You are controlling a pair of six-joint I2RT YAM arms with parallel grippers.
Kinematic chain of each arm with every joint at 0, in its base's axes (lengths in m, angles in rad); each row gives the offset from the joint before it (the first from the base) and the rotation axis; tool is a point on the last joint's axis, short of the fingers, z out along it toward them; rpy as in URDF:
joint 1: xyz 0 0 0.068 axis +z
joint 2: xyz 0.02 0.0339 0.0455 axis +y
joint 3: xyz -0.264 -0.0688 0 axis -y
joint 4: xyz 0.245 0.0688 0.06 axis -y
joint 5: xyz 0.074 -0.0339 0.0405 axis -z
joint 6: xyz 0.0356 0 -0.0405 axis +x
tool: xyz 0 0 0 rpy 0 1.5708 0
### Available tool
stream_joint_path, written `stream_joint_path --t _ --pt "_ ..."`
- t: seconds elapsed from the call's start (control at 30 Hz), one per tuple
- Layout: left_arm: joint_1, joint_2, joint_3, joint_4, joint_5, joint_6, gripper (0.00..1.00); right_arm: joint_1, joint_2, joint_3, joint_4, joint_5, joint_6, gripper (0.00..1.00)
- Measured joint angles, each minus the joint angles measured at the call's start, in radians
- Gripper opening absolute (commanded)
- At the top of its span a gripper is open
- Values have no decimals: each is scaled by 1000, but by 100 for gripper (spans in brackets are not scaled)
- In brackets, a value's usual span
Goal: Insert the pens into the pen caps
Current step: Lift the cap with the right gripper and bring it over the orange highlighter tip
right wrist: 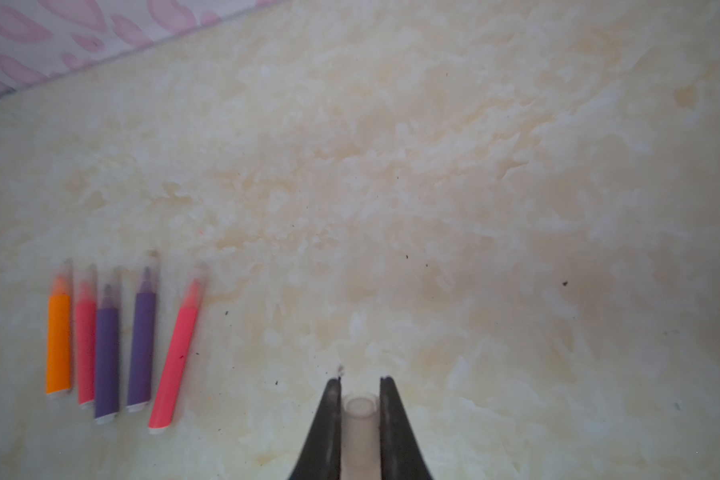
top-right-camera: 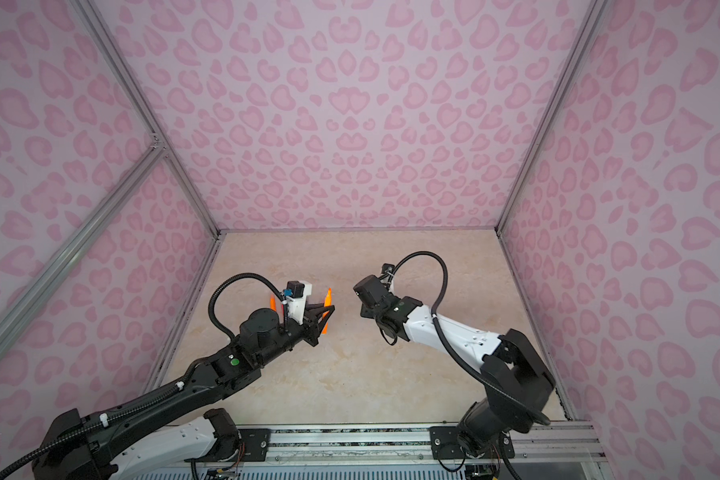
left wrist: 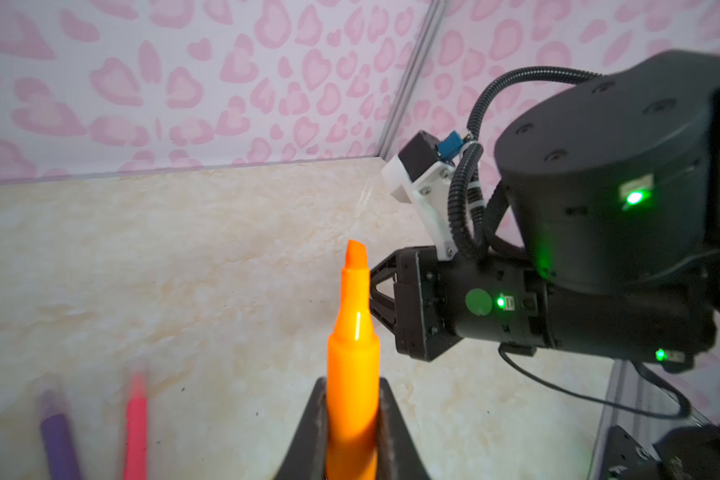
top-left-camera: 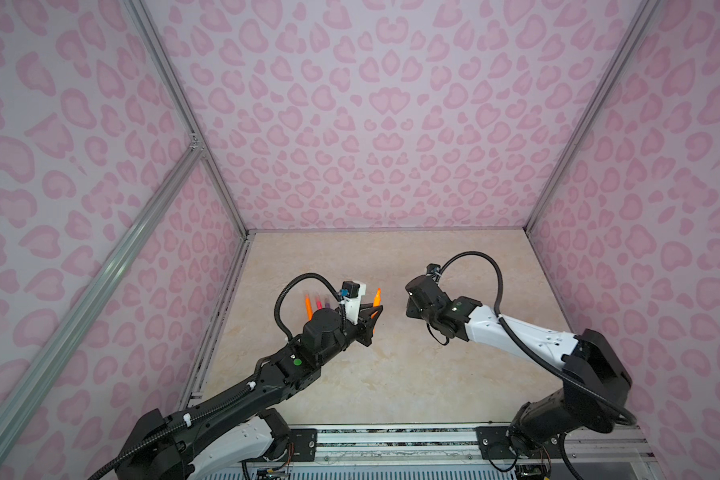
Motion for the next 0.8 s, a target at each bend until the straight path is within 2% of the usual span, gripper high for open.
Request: stream_joint_path --t 0.17,0.37,0.6,0.8 --pt "-50 31 14 16 71 53 3 4 -270 -132 101 0 9 0" --pt "-78 68 38 20 137 79 3 13 -492 -274 323 -46 -45 0" --pt "-93 88 50 23 173 87 3 24 -561 -346 547 -136 -54 0" --pt "-93 96 51 28 185 86 3 96 -548 -369 691 -172 -72 0"
